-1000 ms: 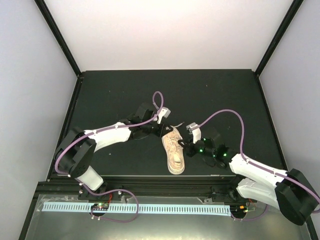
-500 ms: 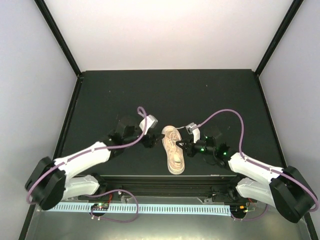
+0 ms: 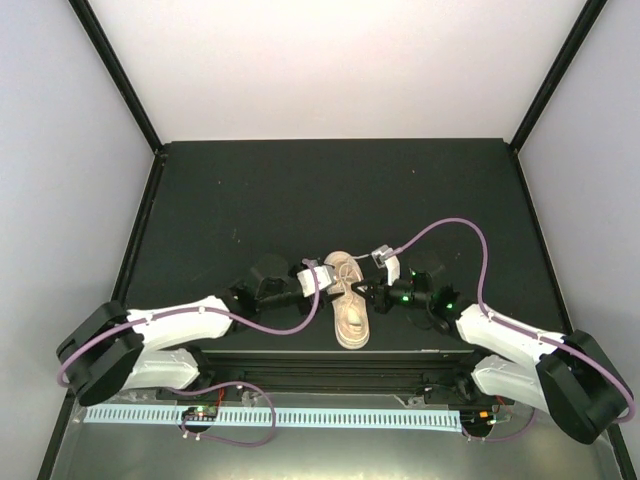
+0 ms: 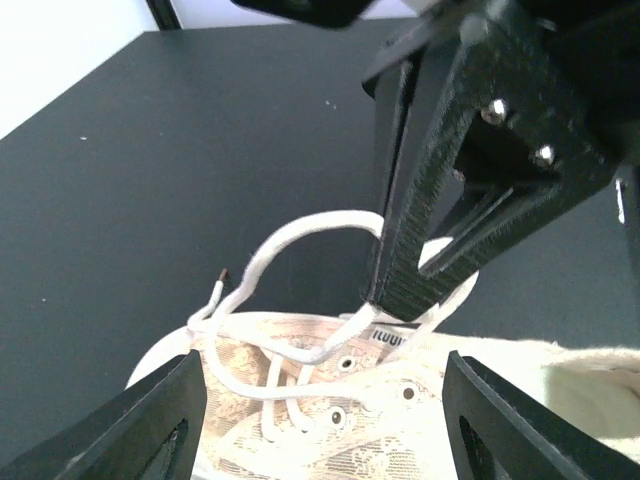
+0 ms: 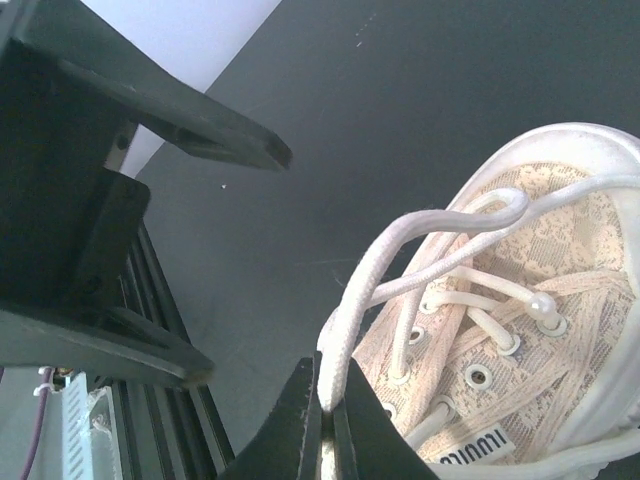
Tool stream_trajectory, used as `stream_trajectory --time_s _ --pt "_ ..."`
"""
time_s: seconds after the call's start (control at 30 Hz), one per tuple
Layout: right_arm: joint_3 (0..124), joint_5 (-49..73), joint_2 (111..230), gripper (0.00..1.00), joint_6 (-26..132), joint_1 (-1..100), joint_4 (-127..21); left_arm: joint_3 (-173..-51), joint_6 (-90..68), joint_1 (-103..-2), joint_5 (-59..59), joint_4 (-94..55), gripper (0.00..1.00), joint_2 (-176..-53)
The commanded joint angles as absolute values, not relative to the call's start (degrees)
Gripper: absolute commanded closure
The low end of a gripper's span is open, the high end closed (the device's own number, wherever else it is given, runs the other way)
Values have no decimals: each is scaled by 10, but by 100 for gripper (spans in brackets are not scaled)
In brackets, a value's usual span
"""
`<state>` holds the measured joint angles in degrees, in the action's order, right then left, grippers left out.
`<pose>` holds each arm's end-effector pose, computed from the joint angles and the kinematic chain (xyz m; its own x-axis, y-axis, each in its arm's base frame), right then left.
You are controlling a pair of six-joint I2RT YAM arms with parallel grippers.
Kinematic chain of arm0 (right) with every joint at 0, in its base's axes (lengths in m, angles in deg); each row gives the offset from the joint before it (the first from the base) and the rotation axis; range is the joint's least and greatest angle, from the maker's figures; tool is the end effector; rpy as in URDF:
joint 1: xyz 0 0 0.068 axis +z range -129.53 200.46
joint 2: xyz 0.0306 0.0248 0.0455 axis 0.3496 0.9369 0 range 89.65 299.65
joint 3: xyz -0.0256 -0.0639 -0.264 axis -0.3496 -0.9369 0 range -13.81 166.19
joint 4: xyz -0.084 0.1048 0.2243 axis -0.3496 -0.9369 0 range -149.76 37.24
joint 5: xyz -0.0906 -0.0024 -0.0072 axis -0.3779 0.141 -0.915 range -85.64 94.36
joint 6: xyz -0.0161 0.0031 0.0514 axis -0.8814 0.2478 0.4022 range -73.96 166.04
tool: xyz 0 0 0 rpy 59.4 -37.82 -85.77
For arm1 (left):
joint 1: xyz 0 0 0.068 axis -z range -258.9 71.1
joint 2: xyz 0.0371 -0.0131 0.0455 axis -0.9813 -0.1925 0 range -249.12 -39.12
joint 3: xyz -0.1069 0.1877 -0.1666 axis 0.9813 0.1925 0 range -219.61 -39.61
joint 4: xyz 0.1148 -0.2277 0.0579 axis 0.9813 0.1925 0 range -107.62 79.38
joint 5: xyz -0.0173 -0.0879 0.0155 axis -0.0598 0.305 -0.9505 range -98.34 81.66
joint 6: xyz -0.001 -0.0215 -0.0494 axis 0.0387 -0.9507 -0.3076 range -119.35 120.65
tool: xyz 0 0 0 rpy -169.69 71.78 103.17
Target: Tie the shoes
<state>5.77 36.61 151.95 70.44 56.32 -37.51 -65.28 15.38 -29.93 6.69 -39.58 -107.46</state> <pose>0.1593 0.1386 0.1770 -0.7037 -0.0775 -0.7062 -0.6460 0.4834 0.5908 0.1538 -0.1906 0.1986 0.0011 0.3727 -0.9279 0.9177 0.3683 0.1490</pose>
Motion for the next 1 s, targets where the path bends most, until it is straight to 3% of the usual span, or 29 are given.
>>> stream_trajectory --time_s 0.0,0.47,0.73,0.97 --pt "62 380 1523 98 706 558 -351 -680 222 -280 44 -435 35 -1114" --pt "68 386 1525 98 705 553 -356 -733 270 -258 24 -425 69 -1202" --pt "71 387 1523 98 705 549 -357 -745 275 -255 24 -412 75 -1231" --pt "74 373 1518 98 701 547 -372 -781 236 -254 -24 -355 98 -1229"
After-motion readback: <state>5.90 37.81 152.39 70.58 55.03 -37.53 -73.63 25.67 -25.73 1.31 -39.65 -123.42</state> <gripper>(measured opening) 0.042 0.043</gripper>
